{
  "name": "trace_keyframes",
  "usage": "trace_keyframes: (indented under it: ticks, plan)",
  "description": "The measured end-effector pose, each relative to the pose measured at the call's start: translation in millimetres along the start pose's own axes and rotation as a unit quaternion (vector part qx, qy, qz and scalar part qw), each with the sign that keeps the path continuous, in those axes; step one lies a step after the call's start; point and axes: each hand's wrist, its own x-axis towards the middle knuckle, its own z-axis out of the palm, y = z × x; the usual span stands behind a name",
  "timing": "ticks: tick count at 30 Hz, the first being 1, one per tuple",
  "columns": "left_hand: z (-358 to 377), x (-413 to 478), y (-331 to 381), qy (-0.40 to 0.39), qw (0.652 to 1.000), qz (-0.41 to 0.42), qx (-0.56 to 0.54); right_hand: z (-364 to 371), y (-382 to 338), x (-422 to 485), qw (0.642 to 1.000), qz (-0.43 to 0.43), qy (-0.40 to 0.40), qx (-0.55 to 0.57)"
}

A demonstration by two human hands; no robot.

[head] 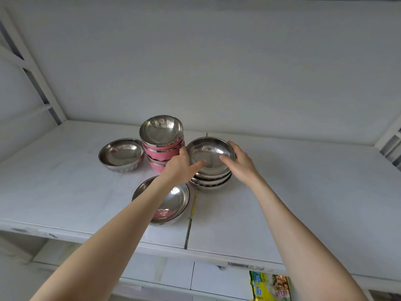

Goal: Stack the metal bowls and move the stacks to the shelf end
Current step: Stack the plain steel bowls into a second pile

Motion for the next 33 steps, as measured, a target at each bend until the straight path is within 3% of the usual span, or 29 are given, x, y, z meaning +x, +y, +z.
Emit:
trace_keyframes:
  ticks: [9,16,20,24,33]
  plan:
    - [1,-3,-5,0.019,0.996,0.010,0.089,5,7,3,0.998,0.005,-0.032,-0.046]
    - [-9,-24,-10,0.043,0.991,0.028,0.121,-1,7,-19,0.992,-0.037,0.019,-0.121]
    - [-17,-49,-13,0.100,0.965,0.065,0.233,-3,2,-45,0.951,-0.126,0.081,-0.269]
    - [-29,-70,-21,0.168,0.926,0.133,0.312,1,-8,-71,0.912,-0.157,0.121,-0.360]
    - [-63,-105,-63,0.187,0.902,0.179,0.345,40,-49,-125,0.883,-0.145,0.146,-0.421]
